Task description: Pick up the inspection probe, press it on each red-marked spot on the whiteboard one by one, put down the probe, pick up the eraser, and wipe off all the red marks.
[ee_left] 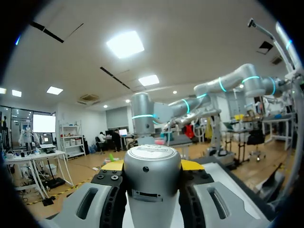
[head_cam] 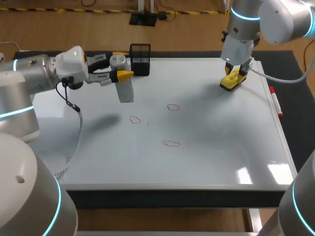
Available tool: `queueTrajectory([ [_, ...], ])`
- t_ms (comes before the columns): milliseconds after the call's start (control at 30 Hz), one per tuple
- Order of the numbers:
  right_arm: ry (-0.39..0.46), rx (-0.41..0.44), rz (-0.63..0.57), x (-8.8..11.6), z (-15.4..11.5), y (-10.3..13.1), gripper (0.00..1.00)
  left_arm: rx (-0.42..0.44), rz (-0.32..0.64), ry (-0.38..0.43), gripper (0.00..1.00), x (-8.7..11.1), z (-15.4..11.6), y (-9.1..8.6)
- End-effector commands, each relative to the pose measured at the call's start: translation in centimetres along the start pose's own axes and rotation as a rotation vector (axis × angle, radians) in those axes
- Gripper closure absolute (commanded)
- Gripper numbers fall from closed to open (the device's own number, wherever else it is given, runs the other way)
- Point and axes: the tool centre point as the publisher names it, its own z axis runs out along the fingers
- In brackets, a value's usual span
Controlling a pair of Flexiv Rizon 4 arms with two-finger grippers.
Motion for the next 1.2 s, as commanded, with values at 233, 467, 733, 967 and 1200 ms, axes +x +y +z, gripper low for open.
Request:
queueTrajectory([
  [233, 0.001, 0.002, -0.002, 0.1, -0.1, 0.0, 1.0, 0.019, -0.048, 0.031, 1.0, 0.9, 0.5, 2.7],
  [467, 0.001, 0.002, -0.002, 0.1, -0.1, 0.0, 1.0, 0.019, -0.071, 0.045, 1.0, 1.0, 1.1, 4.0],
  [733, 0.001, 0.002, -0.002, 0.1, -0.1, 0.0, 1.0, 0.003, -0.09, 0.042, 1.0, 1.7, 1.4, 5.0],
  [967, 0.001, 0.002, -0.002, 0.1, -0.1, 0.0, 1.0, -0.002, -0.092, 0.029, 1.0, 2.3, 1.2, 5.5],
  [1200, 0.001, 0.002, -0.002, 0.1, -0.1, 0.0, 1.0, -0.012, -0.086, 0.029, 1.0, 2.6, 1.3, 5.5],
])
